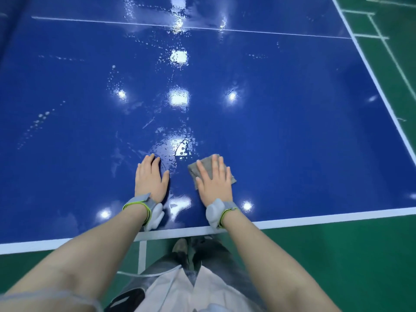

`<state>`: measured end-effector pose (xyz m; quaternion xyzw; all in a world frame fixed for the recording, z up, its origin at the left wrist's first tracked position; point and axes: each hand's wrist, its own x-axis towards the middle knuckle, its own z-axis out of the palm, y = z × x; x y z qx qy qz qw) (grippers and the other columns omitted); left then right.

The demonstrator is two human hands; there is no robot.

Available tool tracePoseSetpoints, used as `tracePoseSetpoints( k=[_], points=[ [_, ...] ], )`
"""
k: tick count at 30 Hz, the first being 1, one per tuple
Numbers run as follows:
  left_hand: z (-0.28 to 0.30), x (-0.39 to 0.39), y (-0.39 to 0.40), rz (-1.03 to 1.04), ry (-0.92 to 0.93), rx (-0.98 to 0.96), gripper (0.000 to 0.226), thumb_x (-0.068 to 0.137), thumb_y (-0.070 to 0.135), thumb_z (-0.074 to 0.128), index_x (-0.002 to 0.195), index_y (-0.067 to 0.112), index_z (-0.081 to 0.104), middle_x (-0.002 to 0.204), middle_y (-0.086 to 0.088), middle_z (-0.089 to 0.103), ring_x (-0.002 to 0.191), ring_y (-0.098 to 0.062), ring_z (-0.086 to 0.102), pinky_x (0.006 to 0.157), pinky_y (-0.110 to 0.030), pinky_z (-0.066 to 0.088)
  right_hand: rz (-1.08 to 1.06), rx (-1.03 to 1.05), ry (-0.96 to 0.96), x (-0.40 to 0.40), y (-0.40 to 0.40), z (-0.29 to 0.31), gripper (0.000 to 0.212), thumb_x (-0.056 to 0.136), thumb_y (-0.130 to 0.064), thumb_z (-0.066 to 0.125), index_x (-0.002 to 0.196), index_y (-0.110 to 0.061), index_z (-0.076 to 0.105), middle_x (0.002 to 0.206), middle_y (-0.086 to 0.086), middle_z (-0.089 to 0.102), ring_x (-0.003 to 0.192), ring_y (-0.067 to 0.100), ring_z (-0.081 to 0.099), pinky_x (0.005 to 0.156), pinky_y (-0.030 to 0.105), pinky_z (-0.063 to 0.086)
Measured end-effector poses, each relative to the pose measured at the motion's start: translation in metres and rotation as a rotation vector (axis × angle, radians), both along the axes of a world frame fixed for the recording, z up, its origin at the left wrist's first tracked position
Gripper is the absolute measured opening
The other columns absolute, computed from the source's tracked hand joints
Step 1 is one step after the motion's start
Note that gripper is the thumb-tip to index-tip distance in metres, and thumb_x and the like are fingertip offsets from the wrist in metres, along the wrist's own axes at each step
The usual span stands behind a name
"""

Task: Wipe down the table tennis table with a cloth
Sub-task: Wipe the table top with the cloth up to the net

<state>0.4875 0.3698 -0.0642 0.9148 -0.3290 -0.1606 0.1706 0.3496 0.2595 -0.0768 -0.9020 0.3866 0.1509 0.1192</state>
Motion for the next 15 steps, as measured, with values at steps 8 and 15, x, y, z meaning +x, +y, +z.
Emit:
tracePoseSetpoints(
  k=[8, 15],
  points=[
    [-0.001, 0.003, -0.023, 0.05, 0.041, -0.016, 0.049, 0.097, 0.027, 0.042, 0.139, 0.004, 0.034, 0.151, -0.01, 0.025, 0.142, -0.024, 0.013, 0.116, -0.033, 0.004, -0.168, -0.035, 0.006, -0.009, -0.053, 0.004, 0.052, 0.102, -0.044, 0.016, 0.15, -0.035, -0.003, 0.158, 0.011, -0.015, 0.145, 0.03, -0.015, 0.115, 0.045, -0.008],
    [-0.001, 0.01, -0.038, 0.075, 0.048, -0.008, 0.05, 0.097, 0.027, 0.04, 0.141, 0.004, 0.031, 0.153, -0.01, 0.02, 0.143, -0.024, 0.01, 0.116, -0.033, 0.002, 0.048, -0.022, -0.036, 0.031, -0.014, 0.003, 0.056, 0.087, -0.046, 0.026, 0.133, -0.031, 0.054, 0.142, 0.018, 0.045, 0.132, 0.036, 0.042, 0.101, 0.055, 0.038]
  ],
)
